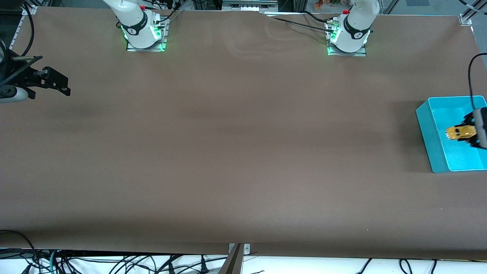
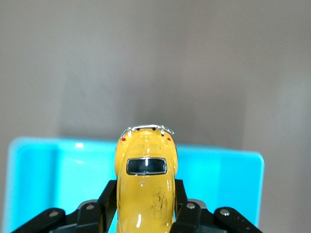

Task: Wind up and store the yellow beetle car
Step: 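Lift the car and lower it into the cyan bin, then open the left gripper to release the car inside the bin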

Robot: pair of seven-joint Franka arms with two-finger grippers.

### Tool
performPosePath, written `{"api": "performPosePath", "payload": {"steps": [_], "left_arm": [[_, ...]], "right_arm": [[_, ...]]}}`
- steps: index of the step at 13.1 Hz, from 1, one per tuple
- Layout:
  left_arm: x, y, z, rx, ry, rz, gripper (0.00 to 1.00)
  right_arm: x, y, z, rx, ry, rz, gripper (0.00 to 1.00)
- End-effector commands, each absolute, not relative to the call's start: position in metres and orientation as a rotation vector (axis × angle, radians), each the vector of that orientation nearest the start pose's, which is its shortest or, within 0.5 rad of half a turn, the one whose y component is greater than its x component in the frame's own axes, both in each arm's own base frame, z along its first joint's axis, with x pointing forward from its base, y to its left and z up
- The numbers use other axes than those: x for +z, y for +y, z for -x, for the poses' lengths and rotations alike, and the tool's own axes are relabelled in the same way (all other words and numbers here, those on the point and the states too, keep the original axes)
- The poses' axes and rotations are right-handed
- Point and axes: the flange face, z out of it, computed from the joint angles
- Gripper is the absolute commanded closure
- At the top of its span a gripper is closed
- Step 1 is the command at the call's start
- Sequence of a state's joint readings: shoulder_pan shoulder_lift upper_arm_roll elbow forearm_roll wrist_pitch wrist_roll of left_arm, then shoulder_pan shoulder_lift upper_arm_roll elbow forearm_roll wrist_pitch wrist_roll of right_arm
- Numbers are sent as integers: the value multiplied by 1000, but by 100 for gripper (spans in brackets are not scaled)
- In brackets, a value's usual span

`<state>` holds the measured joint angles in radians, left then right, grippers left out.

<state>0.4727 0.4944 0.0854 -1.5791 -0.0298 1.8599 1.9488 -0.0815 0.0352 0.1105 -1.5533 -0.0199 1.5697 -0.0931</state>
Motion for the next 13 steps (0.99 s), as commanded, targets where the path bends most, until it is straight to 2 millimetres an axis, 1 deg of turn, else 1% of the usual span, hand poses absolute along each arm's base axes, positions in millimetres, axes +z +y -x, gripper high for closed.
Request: {"api": "performPosePath", "payload": {"steps": [1,2,3,4,5,6,7,8,9,10,11,12,13], "left_arm": [[291,390,-548,160,2152,2563,88],[277,396,-549,234,2184,2480,88],[261,405,-547,249,2179,2456,87],[249,409,-545,246,2175,2460,85],[237,409,-543,250,2182,2470,75],[230,414,-537,247,2175,2489,71],[226,414,-539,241,2178,2478,52],[225,415,-539,237,2182,2466,47],[225,414,-539,233,2207,2445,45],[225,414,-539,226,2229,2429,46],[226,413,-540,225,2234,2424,19],[226,412,-541,225,2240,2419,0],[227,412,-541,223,2240,2421,0]], "right_arm": [[620,12,-563,35,-186,3164,0],[620,12,-563,37,-186,3163,0],[620,12,-563,37,-186,3163,0],[620,12,-563,37,-186,3163,0],[621,12,-562,35,-186,3164,0],[620,12,-563,37,-186,3163,0],[620,12,-563,37,-186,3163,0],[620,12,-563,37,-186,3163,0],[620,12,-563,37,-186,3163,0],[620,12,-563,37,-186,3163,0],[621,12,-562,35,-186,3164,0],[620,12,-563,37,-186,3163,0],[621,12,-562,35,-186,3164,0]]}}
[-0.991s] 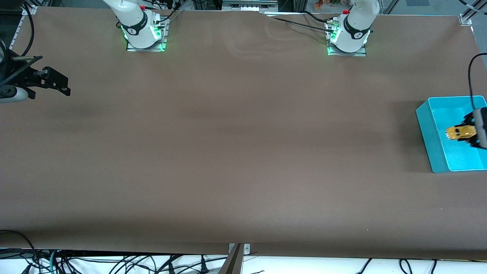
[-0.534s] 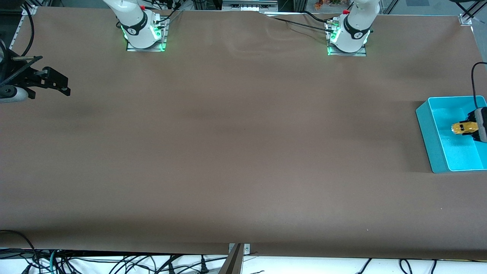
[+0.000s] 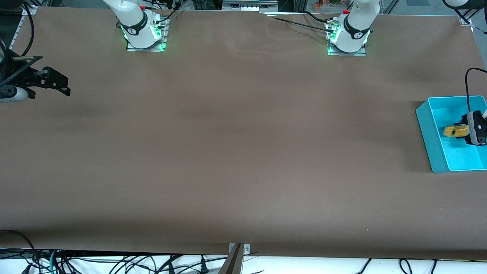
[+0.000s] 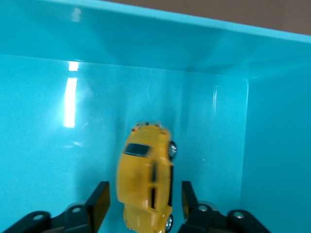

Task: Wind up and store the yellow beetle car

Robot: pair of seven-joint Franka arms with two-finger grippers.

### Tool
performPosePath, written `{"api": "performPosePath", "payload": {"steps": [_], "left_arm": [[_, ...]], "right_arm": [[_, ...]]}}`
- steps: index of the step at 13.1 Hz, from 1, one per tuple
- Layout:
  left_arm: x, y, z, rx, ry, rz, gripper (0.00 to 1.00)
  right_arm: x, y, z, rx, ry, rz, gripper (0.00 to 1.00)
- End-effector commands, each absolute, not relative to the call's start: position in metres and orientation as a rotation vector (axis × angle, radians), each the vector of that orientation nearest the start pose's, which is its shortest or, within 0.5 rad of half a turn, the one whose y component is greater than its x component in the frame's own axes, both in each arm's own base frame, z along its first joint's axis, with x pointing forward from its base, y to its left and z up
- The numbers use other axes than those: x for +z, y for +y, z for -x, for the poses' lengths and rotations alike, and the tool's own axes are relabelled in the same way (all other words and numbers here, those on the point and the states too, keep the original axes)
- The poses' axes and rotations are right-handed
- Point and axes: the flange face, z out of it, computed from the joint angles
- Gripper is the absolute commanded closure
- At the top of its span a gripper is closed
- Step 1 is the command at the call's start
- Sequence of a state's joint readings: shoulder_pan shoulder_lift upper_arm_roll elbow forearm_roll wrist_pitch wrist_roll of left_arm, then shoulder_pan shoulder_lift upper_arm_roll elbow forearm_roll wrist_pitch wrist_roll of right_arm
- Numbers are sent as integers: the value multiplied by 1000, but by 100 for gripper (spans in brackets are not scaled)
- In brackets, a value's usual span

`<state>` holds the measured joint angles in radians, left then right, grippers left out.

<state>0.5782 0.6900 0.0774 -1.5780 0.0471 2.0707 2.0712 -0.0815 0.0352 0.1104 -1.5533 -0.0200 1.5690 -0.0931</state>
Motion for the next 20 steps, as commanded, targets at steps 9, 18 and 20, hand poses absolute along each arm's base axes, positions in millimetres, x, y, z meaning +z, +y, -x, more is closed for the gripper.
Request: {"api": "performPosePath", "payload": {"steps": [9,18,20], "left_arm": [[379,354,-563,177,2064,2537,0],[510,174,-614,298,1303,3063,0],[536,120,-619,288,1091,3082,0]], "right_arm": [[621,12,-562,35,-184,3164,0],[621,11,-562,45,-179,3162,0],[621,11,-562,45,-179,3164,0]]}}
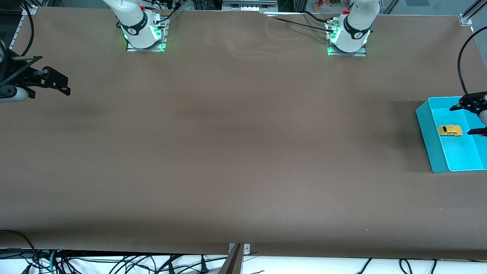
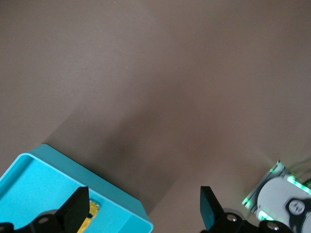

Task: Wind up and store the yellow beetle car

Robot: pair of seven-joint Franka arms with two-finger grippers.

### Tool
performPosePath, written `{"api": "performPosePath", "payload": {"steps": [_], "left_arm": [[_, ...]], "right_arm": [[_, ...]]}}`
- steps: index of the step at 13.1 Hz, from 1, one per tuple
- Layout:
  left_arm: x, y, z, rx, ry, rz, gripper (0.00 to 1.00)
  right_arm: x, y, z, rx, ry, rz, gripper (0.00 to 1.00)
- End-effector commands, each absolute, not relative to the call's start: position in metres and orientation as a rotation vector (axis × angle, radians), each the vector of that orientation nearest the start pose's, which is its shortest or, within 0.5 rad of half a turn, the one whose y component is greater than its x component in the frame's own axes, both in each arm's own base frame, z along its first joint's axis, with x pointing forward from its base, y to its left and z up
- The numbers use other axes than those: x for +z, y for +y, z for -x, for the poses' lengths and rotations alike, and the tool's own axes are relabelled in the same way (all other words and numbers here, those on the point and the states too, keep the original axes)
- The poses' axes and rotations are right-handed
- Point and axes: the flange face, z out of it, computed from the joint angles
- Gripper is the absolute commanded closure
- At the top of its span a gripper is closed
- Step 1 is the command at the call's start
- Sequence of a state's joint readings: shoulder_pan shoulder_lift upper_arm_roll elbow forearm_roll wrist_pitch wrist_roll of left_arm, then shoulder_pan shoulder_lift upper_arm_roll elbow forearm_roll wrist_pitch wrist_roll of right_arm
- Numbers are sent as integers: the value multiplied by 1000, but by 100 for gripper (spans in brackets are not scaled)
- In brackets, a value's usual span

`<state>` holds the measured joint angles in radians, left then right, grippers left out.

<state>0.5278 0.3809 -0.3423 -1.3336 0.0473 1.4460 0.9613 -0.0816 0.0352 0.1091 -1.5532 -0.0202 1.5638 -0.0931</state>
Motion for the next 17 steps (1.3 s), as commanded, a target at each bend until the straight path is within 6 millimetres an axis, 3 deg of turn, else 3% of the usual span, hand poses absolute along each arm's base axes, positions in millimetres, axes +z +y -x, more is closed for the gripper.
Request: {"api": "performPosePath", "payload": {"steps": [1,2,7,9,12,15,17], "left_arm": [[540,94,-622,293,1020,3090,0],[550,60,-623,290,961,3071,0],[556,-26,-611,255,681,3074,0],[553,-37,-596,202,465,3166,0],[561,-30,-572,35,159,3169,0],[563,-27,-548,-55,48,3158,0],[564,-24,-546,-42,55,3122,0]], "right_arm": [[621,11,-561,47,-179,3164,0],[621,11,-562,45,-179,3162,0],[621,10,-561,47,-174,3163,0],[621,10,-561,47,-174,3161,0],[622,8,-562,45,-164,3162,0],[622,-9,-561,42,-106,3150,0],[623,-8,-561,39,-108,3150,0]]}}
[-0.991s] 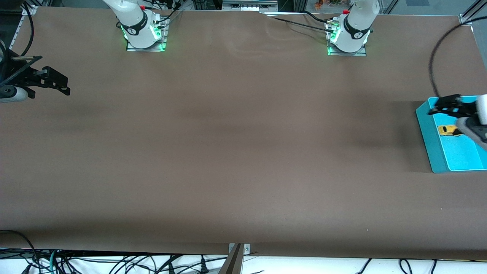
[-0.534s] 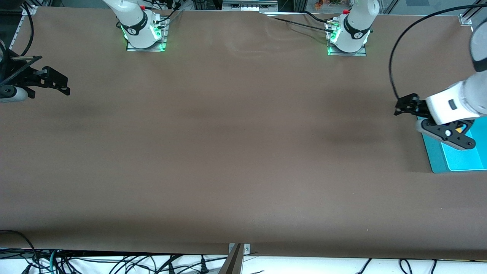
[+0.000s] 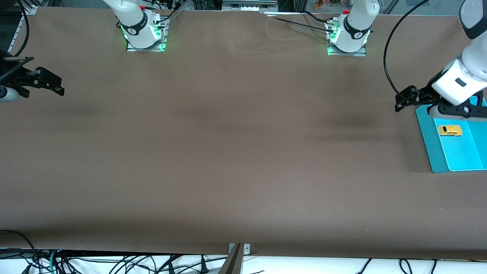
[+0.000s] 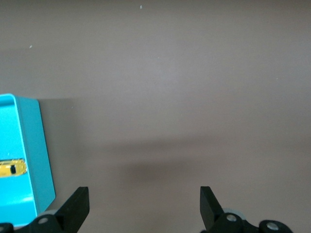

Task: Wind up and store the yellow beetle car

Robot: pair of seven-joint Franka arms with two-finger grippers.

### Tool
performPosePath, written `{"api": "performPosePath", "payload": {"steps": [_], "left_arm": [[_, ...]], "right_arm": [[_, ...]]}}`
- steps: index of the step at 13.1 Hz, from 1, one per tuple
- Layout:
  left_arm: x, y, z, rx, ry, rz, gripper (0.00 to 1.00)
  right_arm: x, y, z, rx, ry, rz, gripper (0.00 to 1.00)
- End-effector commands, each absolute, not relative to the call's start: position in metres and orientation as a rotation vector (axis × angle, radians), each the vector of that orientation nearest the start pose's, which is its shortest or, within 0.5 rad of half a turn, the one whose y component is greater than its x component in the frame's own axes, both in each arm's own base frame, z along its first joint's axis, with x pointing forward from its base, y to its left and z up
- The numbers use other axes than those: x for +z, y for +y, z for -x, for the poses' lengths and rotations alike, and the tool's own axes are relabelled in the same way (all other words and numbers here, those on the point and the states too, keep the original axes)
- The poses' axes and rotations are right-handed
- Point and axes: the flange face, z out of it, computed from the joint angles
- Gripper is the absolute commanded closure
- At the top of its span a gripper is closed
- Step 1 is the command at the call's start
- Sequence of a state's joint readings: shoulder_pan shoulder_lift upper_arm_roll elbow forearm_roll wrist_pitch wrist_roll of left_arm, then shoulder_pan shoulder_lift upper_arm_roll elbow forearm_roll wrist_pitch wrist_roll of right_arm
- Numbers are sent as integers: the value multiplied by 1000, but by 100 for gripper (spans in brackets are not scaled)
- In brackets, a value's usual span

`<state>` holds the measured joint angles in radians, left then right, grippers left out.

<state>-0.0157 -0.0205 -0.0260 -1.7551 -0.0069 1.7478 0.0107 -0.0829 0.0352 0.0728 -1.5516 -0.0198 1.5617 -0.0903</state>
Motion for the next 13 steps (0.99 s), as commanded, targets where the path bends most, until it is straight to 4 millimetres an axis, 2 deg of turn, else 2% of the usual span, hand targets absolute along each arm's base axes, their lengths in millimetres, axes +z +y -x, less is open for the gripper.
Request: {"api": "performPosePath", "payload": {"steps": [1,13], "left_arm": [[567,-22,-547,-42,51,3122,0],[568,-20,-549,-41,45,3124,0]], "right_arm": [[622,-8,-561,42,-111,3151,0],[623,-6,-561,40,-118,3154,0]]}}
